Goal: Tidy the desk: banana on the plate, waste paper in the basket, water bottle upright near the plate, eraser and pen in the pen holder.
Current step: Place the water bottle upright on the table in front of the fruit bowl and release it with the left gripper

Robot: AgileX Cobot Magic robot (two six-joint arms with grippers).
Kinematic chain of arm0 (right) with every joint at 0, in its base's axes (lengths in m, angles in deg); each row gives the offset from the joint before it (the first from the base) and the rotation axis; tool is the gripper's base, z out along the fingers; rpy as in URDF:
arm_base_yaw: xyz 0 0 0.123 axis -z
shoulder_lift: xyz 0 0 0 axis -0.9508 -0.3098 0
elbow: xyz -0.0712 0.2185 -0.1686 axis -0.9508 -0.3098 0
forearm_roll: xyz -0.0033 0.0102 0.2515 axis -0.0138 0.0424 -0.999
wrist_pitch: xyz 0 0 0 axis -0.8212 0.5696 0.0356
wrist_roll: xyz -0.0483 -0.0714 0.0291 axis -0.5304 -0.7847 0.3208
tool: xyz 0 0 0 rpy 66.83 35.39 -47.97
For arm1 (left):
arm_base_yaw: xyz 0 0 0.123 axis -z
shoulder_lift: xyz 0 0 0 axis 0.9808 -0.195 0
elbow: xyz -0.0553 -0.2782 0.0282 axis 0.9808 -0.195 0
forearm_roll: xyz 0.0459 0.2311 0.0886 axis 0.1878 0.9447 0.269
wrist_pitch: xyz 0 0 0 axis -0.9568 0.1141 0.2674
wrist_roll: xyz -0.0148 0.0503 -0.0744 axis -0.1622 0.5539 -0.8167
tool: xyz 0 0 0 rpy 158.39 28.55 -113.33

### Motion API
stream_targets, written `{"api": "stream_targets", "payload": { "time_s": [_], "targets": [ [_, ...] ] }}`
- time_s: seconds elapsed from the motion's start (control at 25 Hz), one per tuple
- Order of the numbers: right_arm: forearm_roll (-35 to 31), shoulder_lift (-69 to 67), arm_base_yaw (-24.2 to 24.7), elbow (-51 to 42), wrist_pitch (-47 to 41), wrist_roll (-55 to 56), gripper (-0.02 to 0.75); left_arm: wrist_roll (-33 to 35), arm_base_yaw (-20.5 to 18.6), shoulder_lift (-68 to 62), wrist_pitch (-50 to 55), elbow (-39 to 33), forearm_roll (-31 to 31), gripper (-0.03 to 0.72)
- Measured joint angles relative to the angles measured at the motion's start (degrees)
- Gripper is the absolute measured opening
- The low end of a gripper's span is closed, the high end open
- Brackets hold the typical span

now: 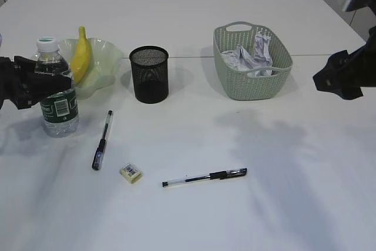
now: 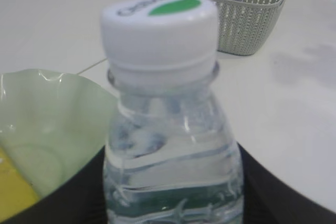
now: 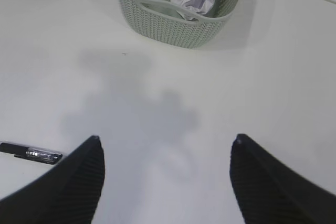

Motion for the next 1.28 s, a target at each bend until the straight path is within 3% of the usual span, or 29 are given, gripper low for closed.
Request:
{"api": "stream_targets", "payload": {
  "time_s": [0.36, 1.28],
  "targets": [
    [0.0, 0.0, 0.0, 0.0, 0.1, 0.0, 0.553, 0.9, 1.8, -0.1, -0.1, -0.1, 0.4, 0.379],
    [0.0, 0.0, 0.0, 0.0, 0.1, 0.0, 0.553, 2.8, 0.7, -2.5, 2.0, -0.1, 2.1, 0.379]
  ]
}}
